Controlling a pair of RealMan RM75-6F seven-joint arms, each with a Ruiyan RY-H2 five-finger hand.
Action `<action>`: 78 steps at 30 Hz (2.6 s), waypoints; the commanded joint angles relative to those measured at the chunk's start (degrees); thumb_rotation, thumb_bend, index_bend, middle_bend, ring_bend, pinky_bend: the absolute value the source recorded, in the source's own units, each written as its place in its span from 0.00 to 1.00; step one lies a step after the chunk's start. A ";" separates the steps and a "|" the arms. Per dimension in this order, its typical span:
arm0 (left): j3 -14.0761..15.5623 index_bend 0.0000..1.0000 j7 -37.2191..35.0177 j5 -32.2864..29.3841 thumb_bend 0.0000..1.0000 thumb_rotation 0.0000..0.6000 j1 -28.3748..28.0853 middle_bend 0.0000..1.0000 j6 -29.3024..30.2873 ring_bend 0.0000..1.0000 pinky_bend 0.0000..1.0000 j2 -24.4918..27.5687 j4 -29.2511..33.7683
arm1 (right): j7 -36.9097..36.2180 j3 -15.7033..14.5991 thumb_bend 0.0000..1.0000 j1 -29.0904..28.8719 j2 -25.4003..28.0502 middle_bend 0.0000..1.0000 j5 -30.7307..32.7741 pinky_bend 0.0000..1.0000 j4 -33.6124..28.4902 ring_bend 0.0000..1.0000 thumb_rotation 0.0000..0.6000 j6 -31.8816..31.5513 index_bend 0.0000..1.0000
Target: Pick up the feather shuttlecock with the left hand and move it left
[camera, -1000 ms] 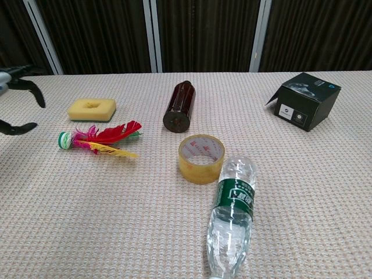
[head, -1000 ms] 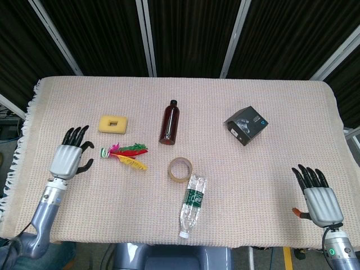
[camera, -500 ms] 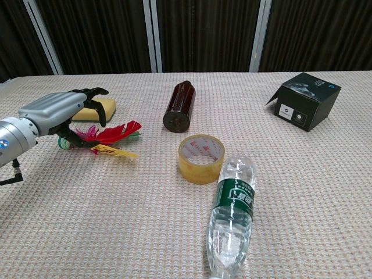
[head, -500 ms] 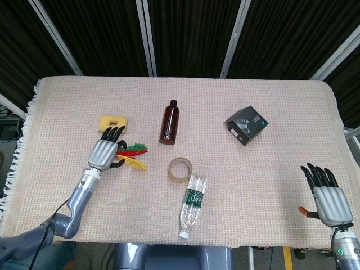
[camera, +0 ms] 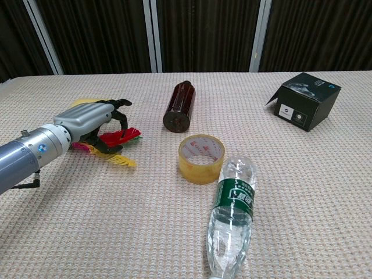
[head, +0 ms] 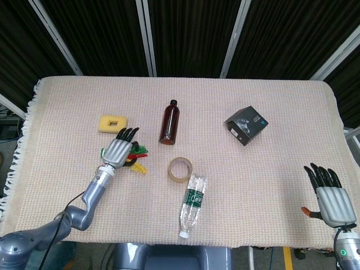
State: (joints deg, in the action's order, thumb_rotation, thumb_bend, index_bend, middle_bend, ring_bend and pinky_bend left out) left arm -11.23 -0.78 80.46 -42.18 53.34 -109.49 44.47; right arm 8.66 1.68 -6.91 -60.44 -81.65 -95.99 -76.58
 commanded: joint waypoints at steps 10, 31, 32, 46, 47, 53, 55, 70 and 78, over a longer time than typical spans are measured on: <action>2.57 0.73 -5.59 3.38 0.52 1.00 1.49 0.00 8.21 0.00 0.00 -0.43 -2.09 | 1.43 -0.17 0.06 -0.05 -0.52 0.00 0.44 0.00 0.02 0.00 1.00 0.29 0.00; 9.90 0.68 -1.17 9.70 0.53 1.00 19.24 0.00 34.50 0.00 0.00 18.81 12.83 | 10.53 0.13 0.06 -0.62 -4.05 0.00 5.18 0.00 0.10 0.00 1.00 2.04 0.00; 10.10 0.67 -1.12 9.78 0.53 1.00 19.87 0.00 35.12 0.00 0.00 19.57 13.10 | 11.13 0.18 0.06 -0.75 -4.35 0.00 5.57 0.00 0.19 0.00 1.00 2.26 0.00; 12.05 0.47 -10.38 9.05 0.39 1.00 24.86 0.00 34.29 0.00 0.00 22.95 11.13 | 16.43 -0.04 0.06 -1.40 -6.92 0.00 8.19 0.00 -0.25 0.00 1.00 2.88 0.00; 12.22 0.43 -11.86 8.93 0.36 1.00 24.83 0.00 33.40 0.00 0.00 22.88 10.79 | 16.48 -0.07 0.06 -1.36 -6.97 0.00 8.25 0.00 -0.28 0.00 1.00 2.79 0.00; 12.35 0.19 -16.65 9.05 0.26 1.00 24.78 0.00 31.30 0.00 0.00 21.10 6.46 | 17.04 -0.04 0.07 -1.30 -7.19 0.00 9.13 0.00 -0.26 0.00 1.00 2.64 0.00; 12.37 0.15 -17.97 9.24 0.24 1.00 24.92 0.00 31.35 0.00 0.00 20.91 5.71 | 17.24 -0.06 0.07 -1.25 -7.27 0.00 9.23 0.00 -0.29 0.00 1.00 2.47 0.00; 10.30 0.14 -19.33 9.01 0.24 1.00 32.27 0.00 44.39 0.00 0.00 23.26 1.45 | 18.18 -0.29 0.07 -0.82 -7.77 0.00 9.73 0.00 -0.61 0.00 1.00 1.23 0.00; 7.74 0.16 -23.14 4.55 0.24 1.00 36.65 0.00 45.33 0.00 0.00 22.49 -4.79 | 18.32 -0.86 0.07 0.29 -7.75 0.00 8.51 0.00 -1.35 0.00 1.00 -0.96 0.00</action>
State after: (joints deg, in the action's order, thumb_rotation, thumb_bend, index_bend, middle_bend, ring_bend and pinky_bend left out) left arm -2.80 -22.26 86.22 -6.72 98.89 -86.83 40.94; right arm 26.90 0.90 -6.71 -68.14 -73.05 -97.30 -77.44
